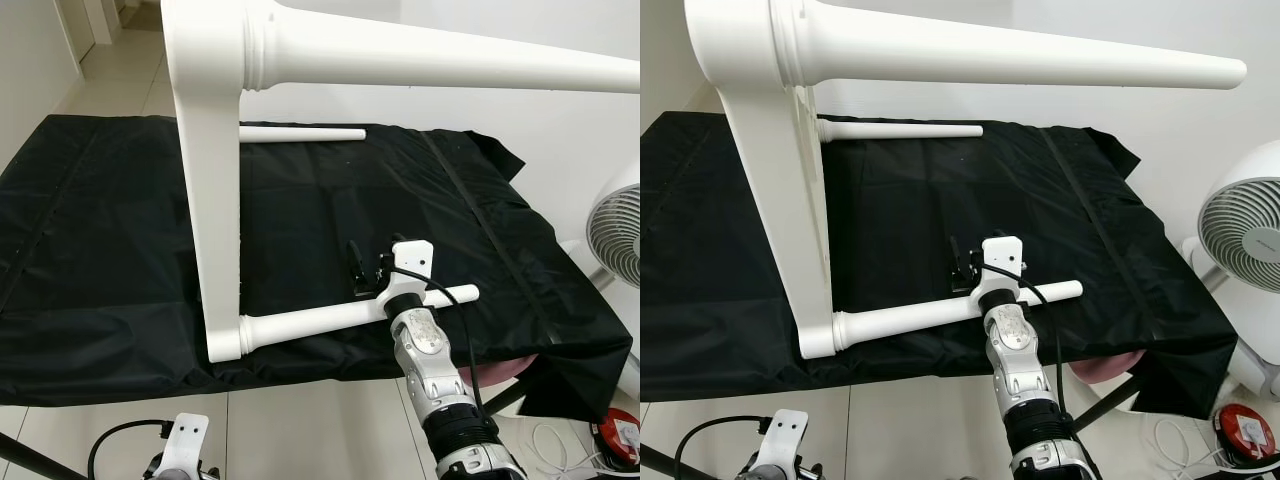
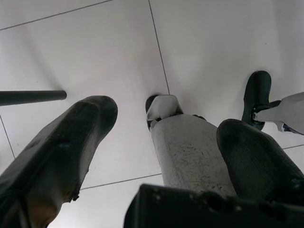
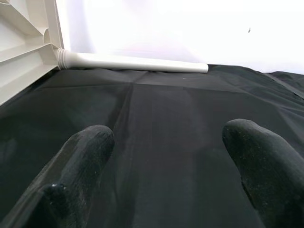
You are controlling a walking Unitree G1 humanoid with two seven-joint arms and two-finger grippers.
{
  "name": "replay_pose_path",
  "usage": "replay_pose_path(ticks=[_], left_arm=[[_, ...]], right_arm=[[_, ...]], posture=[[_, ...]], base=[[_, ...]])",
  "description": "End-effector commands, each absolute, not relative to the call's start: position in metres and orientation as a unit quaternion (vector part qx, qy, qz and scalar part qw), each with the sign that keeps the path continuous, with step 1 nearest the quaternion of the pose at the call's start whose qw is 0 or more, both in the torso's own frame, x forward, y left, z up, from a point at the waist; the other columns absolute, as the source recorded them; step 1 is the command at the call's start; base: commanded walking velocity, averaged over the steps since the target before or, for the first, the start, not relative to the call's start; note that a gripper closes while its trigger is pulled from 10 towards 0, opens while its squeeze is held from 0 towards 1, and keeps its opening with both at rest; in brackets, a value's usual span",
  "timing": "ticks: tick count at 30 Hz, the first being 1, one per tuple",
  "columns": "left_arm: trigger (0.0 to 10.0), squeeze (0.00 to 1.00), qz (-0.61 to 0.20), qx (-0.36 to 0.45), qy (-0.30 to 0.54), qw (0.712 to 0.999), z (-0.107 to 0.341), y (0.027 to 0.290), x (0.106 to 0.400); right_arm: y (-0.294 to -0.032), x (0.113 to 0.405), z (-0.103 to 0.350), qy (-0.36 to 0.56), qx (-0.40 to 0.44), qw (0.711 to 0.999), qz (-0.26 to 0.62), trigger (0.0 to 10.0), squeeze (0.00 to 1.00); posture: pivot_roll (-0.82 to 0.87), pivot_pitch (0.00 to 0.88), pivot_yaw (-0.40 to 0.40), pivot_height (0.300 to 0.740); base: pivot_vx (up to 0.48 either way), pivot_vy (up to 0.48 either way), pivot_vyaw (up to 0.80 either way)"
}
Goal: Building children table
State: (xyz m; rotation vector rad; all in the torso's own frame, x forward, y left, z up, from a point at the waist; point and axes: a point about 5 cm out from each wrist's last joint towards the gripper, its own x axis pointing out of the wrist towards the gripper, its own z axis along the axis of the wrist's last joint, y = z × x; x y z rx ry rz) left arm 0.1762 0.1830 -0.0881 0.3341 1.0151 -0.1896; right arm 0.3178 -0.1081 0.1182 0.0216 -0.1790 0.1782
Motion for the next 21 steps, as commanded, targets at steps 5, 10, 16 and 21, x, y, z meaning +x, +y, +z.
replay_pose_path(ticks=[5,10,16,21], left_arm=[[10.0,0.00,-0.050,0.178,0.496,0.848,-0.0918,0.1876,0.1681],[10.0,0.00,-0.046,0.175,0.496,0.849,-0.0914,0.1879,0.1689],[10.0,0.00,-0.043,0.175,0.496,0.850,-0.0911,0.1884,0.1695],[10.0,0.00,-0.043,0.172,0.496,0.850,-0.0913,0.1877,0.1692]], right_arm=[[-0.1068,0.3205,0.1192,-0.093,0.010,0.992,0.088,10.0,0.00],[-0.1071,0.3213,0.1194,-0.095,0.010,0.992,0.087,10.0,0.00],[-0.1071,0.3224,0.1204,-0.097,0.007,0.992,0.087,10.0,0.00],[-0.1079,0.3244,0.1216,-0.099,0.003,0.991,0.086,10.0,0.00]], posture=[[0.06,0.000,-0.086,0.740],[0.06,0.000,-0.096,0.740],[0.06,0.000,-0.099,0.740],[0.07,0.000,-0.100,0.740]], base=[[0.000,0.000,0.00],[0.000,0.000,0.00],[0.000,0.000,0.00],[0.000,0.000,0.00]])
